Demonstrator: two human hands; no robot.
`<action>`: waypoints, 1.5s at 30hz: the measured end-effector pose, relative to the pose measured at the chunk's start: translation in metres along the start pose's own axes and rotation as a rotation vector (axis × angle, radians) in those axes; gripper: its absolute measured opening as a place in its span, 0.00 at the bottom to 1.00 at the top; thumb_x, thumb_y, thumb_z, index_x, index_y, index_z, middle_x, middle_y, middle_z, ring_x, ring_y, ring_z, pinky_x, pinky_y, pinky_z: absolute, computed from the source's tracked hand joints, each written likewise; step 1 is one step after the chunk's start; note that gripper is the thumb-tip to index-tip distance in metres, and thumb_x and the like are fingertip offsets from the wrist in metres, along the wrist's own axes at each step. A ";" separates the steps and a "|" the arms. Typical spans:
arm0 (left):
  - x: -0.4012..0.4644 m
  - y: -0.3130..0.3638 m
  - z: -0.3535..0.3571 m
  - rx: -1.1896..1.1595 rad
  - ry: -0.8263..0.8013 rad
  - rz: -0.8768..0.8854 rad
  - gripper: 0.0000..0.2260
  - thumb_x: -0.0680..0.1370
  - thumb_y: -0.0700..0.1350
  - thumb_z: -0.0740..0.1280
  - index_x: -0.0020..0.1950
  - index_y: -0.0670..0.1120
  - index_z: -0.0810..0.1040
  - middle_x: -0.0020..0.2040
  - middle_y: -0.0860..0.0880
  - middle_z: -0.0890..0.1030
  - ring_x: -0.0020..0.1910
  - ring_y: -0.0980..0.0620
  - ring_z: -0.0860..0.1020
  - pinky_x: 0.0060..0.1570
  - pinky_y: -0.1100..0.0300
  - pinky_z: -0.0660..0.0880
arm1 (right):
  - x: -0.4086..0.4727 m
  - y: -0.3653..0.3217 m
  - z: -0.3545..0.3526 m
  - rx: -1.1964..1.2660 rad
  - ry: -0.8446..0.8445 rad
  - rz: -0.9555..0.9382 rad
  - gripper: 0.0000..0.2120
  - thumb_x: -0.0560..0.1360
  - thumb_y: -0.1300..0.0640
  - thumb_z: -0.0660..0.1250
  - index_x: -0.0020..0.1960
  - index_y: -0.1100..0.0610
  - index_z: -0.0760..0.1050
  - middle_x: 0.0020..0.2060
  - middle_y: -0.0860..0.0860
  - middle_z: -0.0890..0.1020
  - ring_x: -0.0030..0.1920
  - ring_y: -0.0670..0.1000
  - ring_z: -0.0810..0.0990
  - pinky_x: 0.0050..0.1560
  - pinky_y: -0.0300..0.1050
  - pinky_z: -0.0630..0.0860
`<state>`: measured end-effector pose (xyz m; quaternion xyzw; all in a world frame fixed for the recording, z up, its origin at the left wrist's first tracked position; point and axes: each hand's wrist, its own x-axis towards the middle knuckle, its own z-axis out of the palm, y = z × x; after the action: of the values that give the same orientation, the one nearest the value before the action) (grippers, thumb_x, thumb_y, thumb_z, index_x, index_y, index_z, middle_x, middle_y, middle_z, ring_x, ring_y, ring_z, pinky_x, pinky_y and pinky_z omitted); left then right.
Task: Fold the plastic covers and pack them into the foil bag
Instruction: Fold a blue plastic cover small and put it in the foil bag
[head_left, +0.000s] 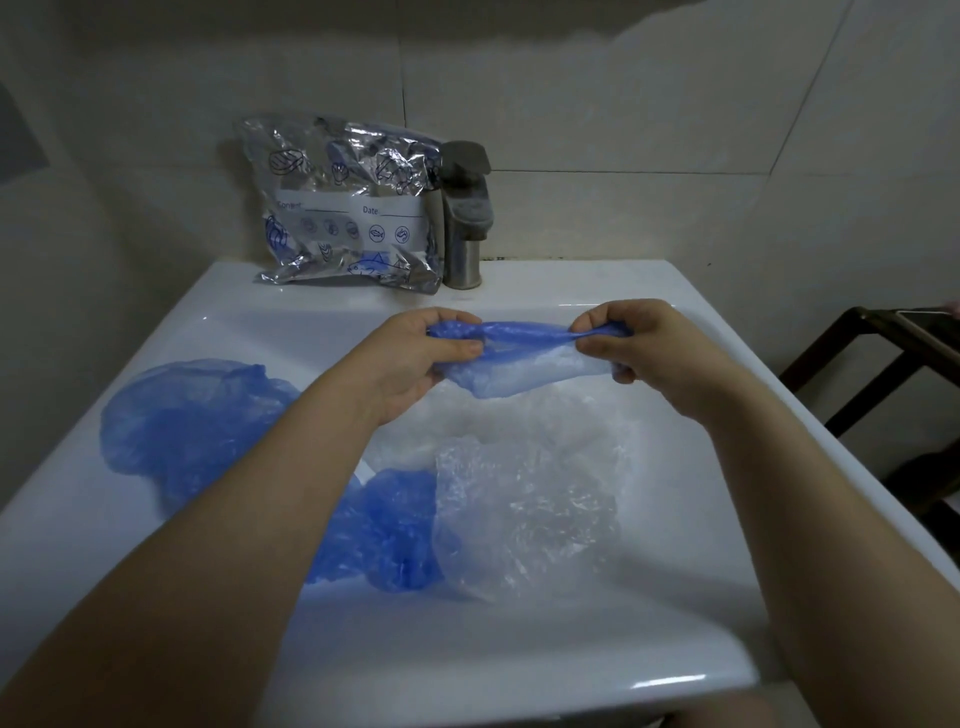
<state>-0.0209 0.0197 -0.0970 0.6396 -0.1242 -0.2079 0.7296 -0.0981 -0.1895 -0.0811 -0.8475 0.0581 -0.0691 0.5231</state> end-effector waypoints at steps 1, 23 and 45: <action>0.000 -0.001 0.000 0.013 -0.005 -0.002 0.09 0.74 0.29 0.65 0.45 0.43 0.77 0.42 0.46 0.79 0.38 0.55 0.79 0.40 0.67 0.78 | 0.000 0.001 -0.001 0.001 -0.016 0.016 0.09 0.75 0.64 0.67 0.39 0.54 0.79 0.27 0.46 0.77 0.30 0.48 0.68 0.28 0.35 0.68; -0.005 0.008 0.006 0.056 0.065 0.095 0.10 0.78 0.36 0.61 0.39 0.46 0.77 0.34 0.51 0.79 0.34 0.58 0.76 0.33 0.69 0.76 | 0.004 0.010 -0.003 0.274 -0.046 -0.010 0.10 0.75 0.65 0.64 0.40 0.52 0.76 0.34 0.46 0.78 0.35 0.43 0.75 0.38 0.34 0.73; -0.007 -0.003 0.017 0.569 0.076 0.117 0.14 0.75 0.39 0.63 0.29 0.44 0.70 0.29 0.48 0.68 0.29 0.54 0.65 0.29 0.64 0.62 | 0.003 0.006 0.015 -0.086 0.046 -0.098 0.12 0.76 0.59 0.64 0.33 0.55 0.72 0.29 0.48 0.71 0.28 0.41 0.66 0.30 0.32 0.62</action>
<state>-0.0349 0.0073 -0.0971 0.8176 -0.1871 -0.0982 0.5357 -0.0930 -0.1795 -0.0931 -0.8692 0.0314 -0.1116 0.4808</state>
